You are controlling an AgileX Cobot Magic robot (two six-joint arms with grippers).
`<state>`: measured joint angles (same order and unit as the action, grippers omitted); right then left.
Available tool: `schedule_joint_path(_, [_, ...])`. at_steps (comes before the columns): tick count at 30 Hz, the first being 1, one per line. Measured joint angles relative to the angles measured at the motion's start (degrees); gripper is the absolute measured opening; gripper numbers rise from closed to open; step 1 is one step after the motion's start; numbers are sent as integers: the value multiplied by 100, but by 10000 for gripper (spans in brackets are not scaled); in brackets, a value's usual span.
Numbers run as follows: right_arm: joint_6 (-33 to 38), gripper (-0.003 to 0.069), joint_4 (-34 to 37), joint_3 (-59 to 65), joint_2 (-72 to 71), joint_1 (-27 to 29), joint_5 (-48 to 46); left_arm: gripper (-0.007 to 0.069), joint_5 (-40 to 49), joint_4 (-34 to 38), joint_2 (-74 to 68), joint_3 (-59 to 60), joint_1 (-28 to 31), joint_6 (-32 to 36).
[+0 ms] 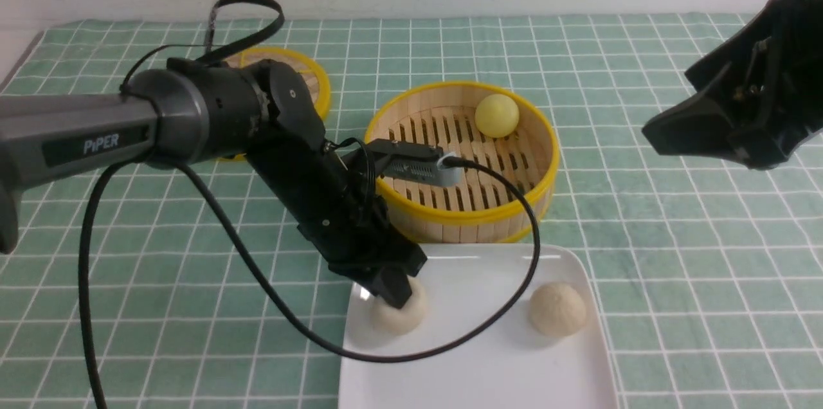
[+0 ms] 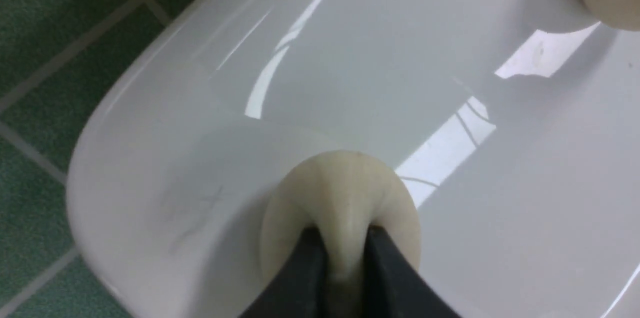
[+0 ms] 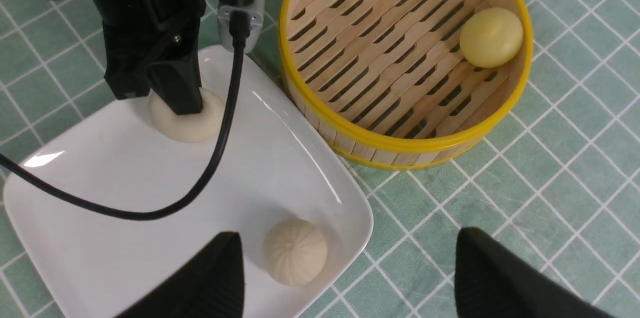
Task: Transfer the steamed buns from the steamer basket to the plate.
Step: Use the left arm to put the steamed stuffed bun into the plate, then use the right arm to grab the steamed stuffed bun that is closest to it
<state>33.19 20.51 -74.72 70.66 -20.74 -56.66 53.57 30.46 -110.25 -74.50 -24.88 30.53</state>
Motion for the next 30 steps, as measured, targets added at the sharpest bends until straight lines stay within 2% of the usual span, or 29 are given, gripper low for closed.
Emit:
schedule_joint_path(1, [-2,547,0,0,0,0,0,191,21,0,7,0,0,0])
schedule_joint_path(2, [-2,547,0,0,0,0,-4,223,41,-2,11,0,0,0])
schedule_joint_path(8, [-2,547,0,0,0,0,-11,573,337,-78,38,0,0,-5])
schedule_joint_path(9, [-2,545,0,0,0,0,-11,615,381,-84,53,0,0,-22])
schedule_joint_path(12, [-2,536,0,0,0,0,72,676,433,-96,254,-8,0,-121])
schedule_joint_path(15, [20,528,0,0,0,0,333,676,454,-102,612,-179,0,-164])
schedule_joint_path(19, [-138,526,-16,0,32,0,551,619,389,-212,1398,-567,0,-460])
schedule_joint_path(23, [-464,520,-229,-60,240,0,600,569,264,-513,2168,-856,0,-1008])
schedule_joint_path(24, [-648,509,-382,-224,432,0,595,557,201,-721,2551,-964,0,-1323])
schedule_joint_path(29, [-924,455,-565,-1290,1471,0,416,550,319,-1564,3532,-1019,0,-2201])
schedule_joint_path(30, [-924,451,-564,-1348,1519,0,399,550,333,-1564,3566,-1019,0,-2201])
